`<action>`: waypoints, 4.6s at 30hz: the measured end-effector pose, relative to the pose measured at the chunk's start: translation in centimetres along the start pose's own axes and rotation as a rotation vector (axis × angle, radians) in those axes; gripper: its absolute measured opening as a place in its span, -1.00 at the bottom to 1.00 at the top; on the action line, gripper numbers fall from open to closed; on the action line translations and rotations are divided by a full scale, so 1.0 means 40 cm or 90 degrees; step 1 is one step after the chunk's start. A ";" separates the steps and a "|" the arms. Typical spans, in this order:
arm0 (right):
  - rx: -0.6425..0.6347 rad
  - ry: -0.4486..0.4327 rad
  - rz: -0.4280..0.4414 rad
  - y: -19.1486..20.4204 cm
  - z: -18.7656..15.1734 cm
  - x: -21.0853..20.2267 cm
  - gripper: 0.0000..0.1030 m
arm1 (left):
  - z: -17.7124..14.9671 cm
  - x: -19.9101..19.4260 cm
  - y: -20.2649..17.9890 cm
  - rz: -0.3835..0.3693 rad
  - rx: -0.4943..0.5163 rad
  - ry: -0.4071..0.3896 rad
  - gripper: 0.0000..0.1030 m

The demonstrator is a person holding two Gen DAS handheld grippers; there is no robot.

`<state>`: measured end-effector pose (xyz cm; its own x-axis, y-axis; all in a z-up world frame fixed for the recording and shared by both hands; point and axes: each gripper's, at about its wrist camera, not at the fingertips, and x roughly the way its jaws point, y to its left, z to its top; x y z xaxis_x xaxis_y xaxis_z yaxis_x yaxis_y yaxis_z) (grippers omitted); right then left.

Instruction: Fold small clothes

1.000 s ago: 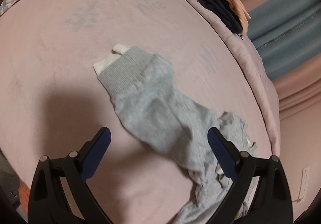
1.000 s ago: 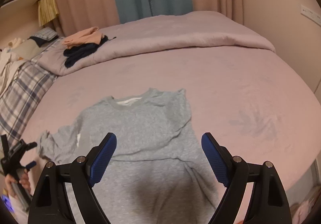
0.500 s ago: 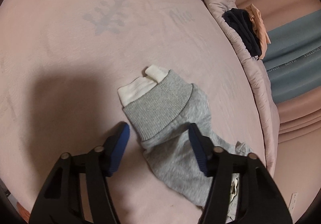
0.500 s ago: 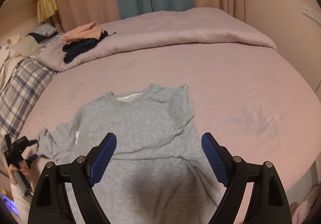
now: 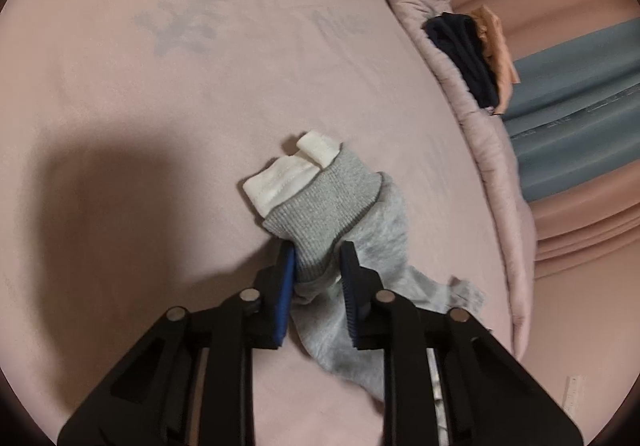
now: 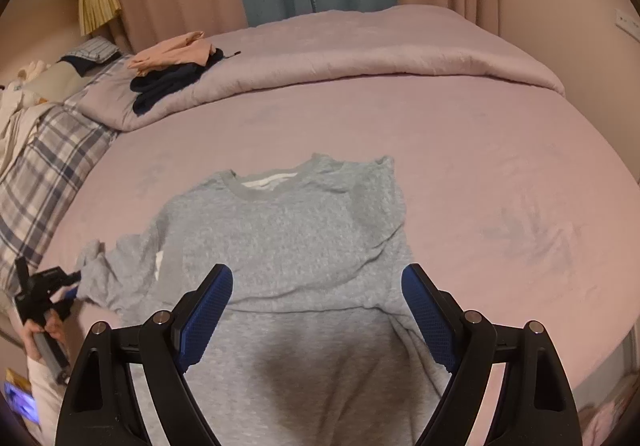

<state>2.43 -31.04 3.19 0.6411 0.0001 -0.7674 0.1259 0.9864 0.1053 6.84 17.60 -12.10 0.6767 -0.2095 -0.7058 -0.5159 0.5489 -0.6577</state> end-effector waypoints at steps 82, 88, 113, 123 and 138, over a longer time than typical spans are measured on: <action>0.090 0.002 0.041 -0.122 -0.019 -0.013 0.67 | -0.469 0.213 -0.455 -0.035 0.352 0.242 -0.71; 0.081 0.011 0.046 -0.112 -0.023 -0.005 0.67 | -0.480 0.235 -0.447 -0.036 0.340 0.264 -0.65; -0.007 0.039 0.084 -0.012 -0.006 0.049 0.67 | -0.288 -0.064 -0.339 -0.018 0.256 0.074 0.60; -0.015 0.110 0.174 0.056 -0.001 0.132 0.67 | -0.258 -0.073 -0.242 0.040 0.222 0.049 0.52; -0.026 0.228 0.238 0.172 0.004 0.283 0.54 | -0.271 -0.052 -0.207 0.055 0.224 0.066 0.31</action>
<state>10.68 -24.26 -4.67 0.3365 0.4024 -0.8514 -0.0969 0.9141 0.3937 4.03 4.72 -8.04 0.5730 -0.2215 -0.7890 -0.3439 0.8089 -0.4768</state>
